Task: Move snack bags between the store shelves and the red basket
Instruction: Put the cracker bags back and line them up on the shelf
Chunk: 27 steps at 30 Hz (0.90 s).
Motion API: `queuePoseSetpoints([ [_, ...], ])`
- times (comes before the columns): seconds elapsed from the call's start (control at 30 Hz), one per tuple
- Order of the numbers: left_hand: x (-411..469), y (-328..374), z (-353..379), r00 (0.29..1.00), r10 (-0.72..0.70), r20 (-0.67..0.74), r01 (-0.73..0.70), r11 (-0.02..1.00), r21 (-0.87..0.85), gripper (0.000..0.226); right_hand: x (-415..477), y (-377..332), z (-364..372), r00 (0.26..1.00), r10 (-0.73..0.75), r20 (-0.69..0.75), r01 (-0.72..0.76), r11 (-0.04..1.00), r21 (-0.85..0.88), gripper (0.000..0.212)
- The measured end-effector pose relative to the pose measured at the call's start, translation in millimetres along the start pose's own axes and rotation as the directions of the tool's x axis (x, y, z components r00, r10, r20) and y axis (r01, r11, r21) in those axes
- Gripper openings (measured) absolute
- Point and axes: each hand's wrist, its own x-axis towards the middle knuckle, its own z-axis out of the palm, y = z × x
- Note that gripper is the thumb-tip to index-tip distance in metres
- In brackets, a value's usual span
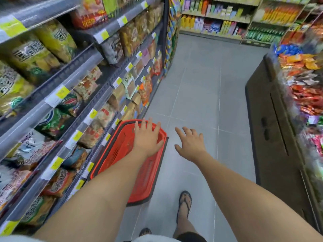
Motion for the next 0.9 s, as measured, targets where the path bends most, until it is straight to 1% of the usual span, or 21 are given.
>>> queuePoseSetpoints([
  [0.27, 127.1, 9.9, -11.7, 0.986, -0.166, 0.004, 0.166, 0.986, -0.031, 0.078, 140.5, 70.7, -35.7, 0.99, -0.138, -0.011, 0.136, 0.987, -0.09, 0.068],
  [0.4, 166.4, 6.4, -16.2, 0.964, -0.263, -0.039, 0.259, 0.962, -0.084, 0.079, 197.8, 80.2, -51.3, 0.982, -0.19, -0.018, 0.187, 0.976, -0.107, 0.067],
  [0.53, 195.6, -21.4, -17.2, 0.941, -0.336, -0.037, 0.334, 0.941, -0.057, 0.076, 254.4, 60.7, -62.9, 0.956, -0.293, -0.012, 0.289, 0.951, -0.112, 0.069],
  [0.6, 208.7, -41.7, -18.0, 0.917, -0.396, -0.037, 0.393, 0.917, -0.069, 0.073, 282.8, 46.7, -67.0, 0.936, -0.351, -0.02, 0.345, 0.928, -0.138, 0.069],
  [0.67, 218.1, -62.1, -20.0, 0.888, -0.457, -0.054, 0.452, 0.888, -0.086, 0.07, 308.2, 30.7, -72.1, 0.925, -0.379, -0.037, 0.371, 0.92, -0.127, 0.07],
  [0.77, 222.9, -90.5, -22.0, 0.848, -0.53, -0.025, 0.525, 0.846, -0.095, 0.071, 334.1, 2.8, -78.4, 0.898, -0.438, -0.04, 0.434, 0.898, -0.077, 0.068],
  [0.83, 223.7, -108.4, -23.5, 0.823, -0.568, 0.017, 0.568, 0.819, -0.084, 0.072, 348.7, -14.7, -83.1, 0.869, -0.495, -0.025, 0.491, 0.867, -0.086, 0.068],
  [0.9, 223.5, -124.5, -23.6, 0.795, -0.606, 0.026, 0.606, 0.791, -0.089, 0.073, 363.4, -30.5, -87.6, 0.846, -0.533, -0.02, 0.53, 0.845, -0.074, 0.069],
])
